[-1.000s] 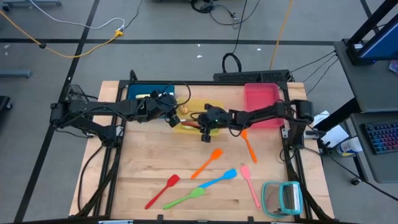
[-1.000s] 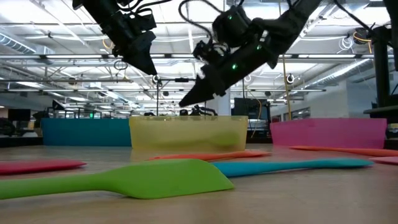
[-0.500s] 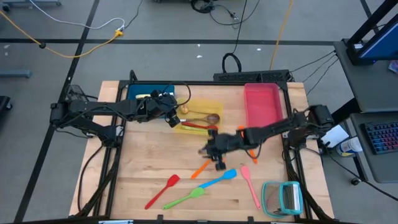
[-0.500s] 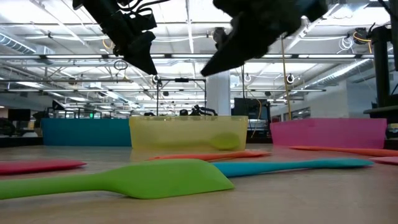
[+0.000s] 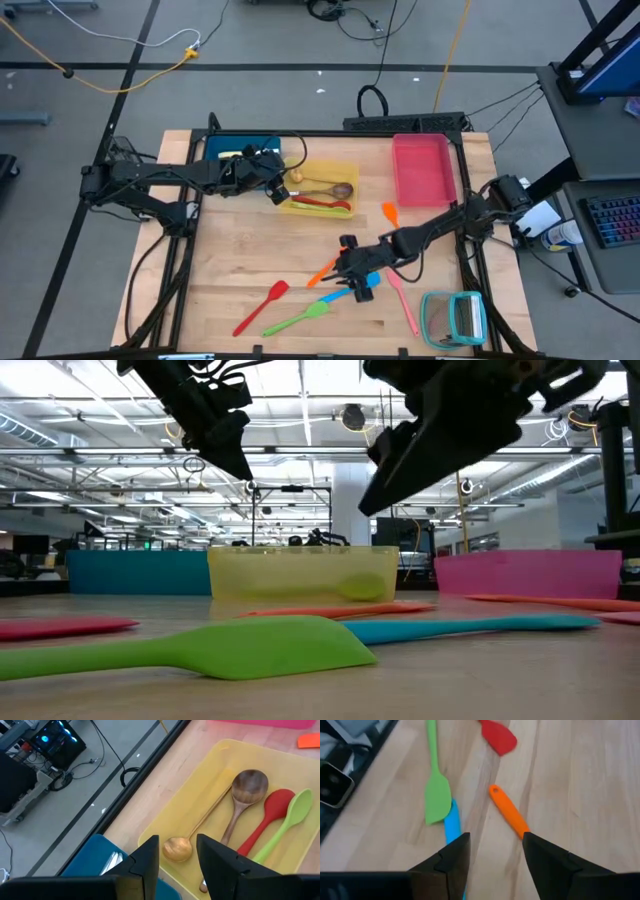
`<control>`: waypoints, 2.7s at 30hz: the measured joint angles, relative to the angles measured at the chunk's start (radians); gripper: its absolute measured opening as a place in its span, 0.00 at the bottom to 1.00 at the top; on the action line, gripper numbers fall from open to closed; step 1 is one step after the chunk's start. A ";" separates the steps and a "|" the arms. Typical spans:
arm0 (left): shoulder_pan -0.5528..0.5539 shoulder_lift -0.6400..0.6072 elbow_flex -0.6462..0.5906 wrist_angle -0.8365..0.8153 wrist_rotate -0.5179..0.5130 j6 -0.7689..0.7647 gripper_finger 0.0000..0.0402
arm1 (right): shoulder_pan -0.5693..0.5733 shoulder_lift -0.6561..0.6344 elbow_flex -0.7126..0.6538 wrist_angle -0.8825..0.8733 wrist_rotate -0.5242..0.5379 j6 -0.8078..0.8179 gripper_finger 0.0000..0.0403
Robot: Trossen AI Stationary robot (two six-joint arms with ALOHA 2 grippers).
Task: Pick & Place Kitchen Items
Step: Put the blue spatula into the red bin
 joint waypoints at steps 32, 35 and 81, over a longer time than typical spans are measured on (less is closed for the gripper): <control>0.000 0.000 0.000 0.002 0.000 -0.011 0.34 | 0.140 -0.050 -0.192 -0.245 0.172 0.223 0.41; 0.000 0.000 0.000 0.002 0.000 -0.011 0.34 | 0.136 -0.050 -0.215 -0.176 0.110 0.237 0.41; 0.000 0.000 0.000 0.002 0.000 -0.011 0.34 | 0.109 -0.047 -0.516 0.358 0.149 -0.075 0.07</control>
